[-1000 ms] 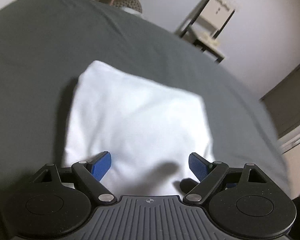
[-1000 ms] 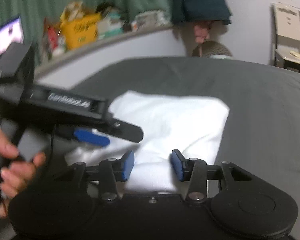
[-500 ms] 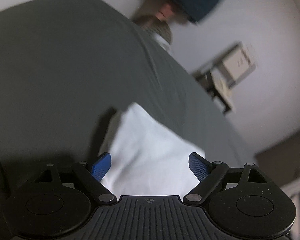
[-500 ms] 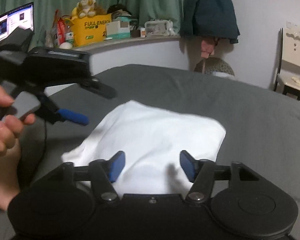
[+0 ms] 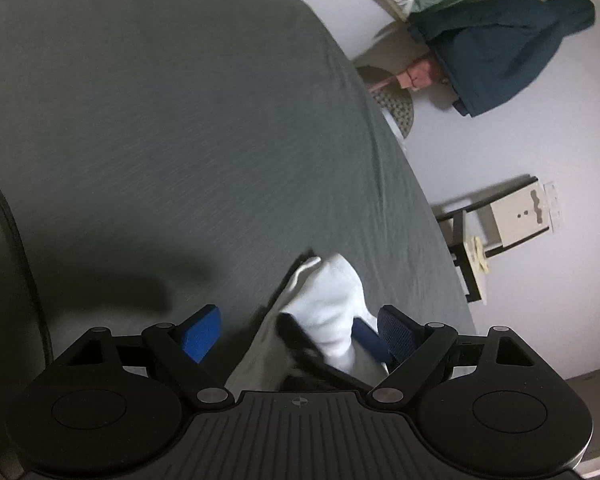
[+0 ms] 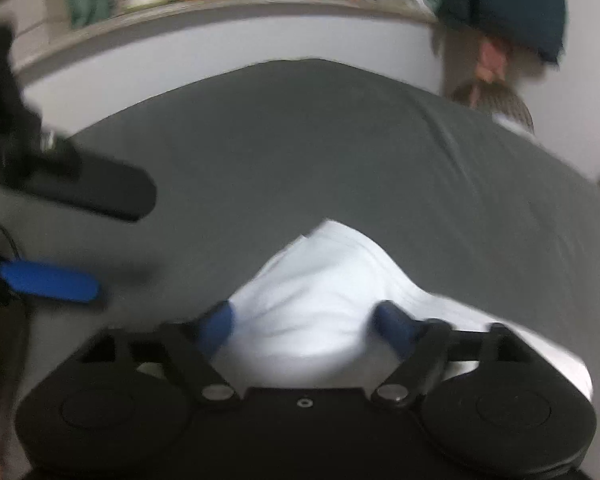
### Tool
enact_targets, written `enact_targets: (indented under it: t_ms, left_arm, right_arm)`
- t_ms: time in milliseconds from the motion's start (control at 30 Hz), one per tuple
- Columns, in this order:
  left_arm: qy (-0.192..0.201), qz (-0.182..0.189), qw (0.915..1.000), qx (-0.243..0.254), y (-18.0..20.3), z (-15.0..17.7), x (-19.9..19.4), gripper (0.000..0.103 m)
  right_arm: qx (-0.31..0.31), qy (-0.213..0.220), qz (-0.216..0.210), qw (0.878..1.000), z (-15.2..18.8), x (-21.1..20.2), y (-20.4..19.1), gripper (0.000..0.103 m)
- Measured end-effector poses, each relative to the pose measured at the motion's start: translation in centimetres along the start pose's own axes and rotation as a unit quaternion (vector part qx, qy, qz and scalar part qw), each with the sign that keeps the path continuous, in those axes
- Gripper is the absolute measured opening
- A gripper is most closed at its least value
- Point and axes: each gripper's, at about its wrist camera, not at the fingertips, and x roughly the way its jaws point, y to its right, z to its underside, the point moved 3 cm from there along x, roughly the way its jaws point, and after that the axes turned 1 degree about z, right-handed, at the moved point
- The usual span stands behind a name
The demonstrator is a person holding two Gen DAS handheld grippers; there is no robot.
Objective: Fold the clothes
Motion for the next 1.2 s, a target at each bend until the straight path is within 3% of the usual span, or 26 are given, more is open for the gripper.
enact_targets:
  t_ms: [67, 233, 400, 467, 633, 867, 1000, 1100, 1200]
  left_arm:
    - [-0.005, 0.002, 0.9999, -0.011, -0.3, 0.2, 0.5, 0.086]
    - [-0.030, 0.016, 0.9992, -0.020, -0.5, 0.9, 1.3, 0.086]
    - [-0.057, 0.015, 0.9978, -0.029, -0.5, 1.9, 1.6, 0.086]
    - [-0.059, 0.010, 0.9977, -0.032, -0.4, 2.0, 1.7, 0.086]
    - [-0.083, 0.002, 0.9953, -0.048, -0.7, 2.8, 2.3, 0.086]
    - [-0.106, -0.026, 0.9916, -0.070, -1.6, 3.6, 3.1, 0.086]
    - [-0.118, -0.023, 0.9874, -0.102, -2.2, 4.1, 3.6, 0.086]
    - [-0.123, -0.024, 0.9856, -0.113, -2.2, 4.5, 4.0, 0.086]
    - [-0.124, -0.025, 0.9857, -0.112, -2.2, 4.8, 4.2, 0.086]
  right_arm:
    - [-0.010, -0.002, 0.001, 1.000, -0.2, 0.0, -0.3, 0.093]
    - [0.003, 0.028, -0.018, 0.999, 0.7, -4.4, 0.5, 0.080]
    - [-0.070, 0.042, -0.047, 0.996, 4.3, -9.1, -2.4, 0.080]
    - [-0.119, 0.051, -0.025, 0.991, 5.8, -9.4, -4.6, 0.079]
    - [-0.166, 0.055, 0.049, 0.983, 7.6, -6.6, -8.5, 0.085]
    - [-0.177, 0.079, 0.009, 0.981, 8.4, -10.2, -7.4, 0.083]
    - [-0.280, 0.059, 0.018, 0.958, 10.5, -11.6, -8.8, 0.084]
    - [-0.378, 0.048, 0.062, 0.923, 12.3, -10.7, -10.6, 0.084]
    - [-0.449, 0.067, 0.094, 0.886, 13.4, -10.2, -12.6, 0.086]
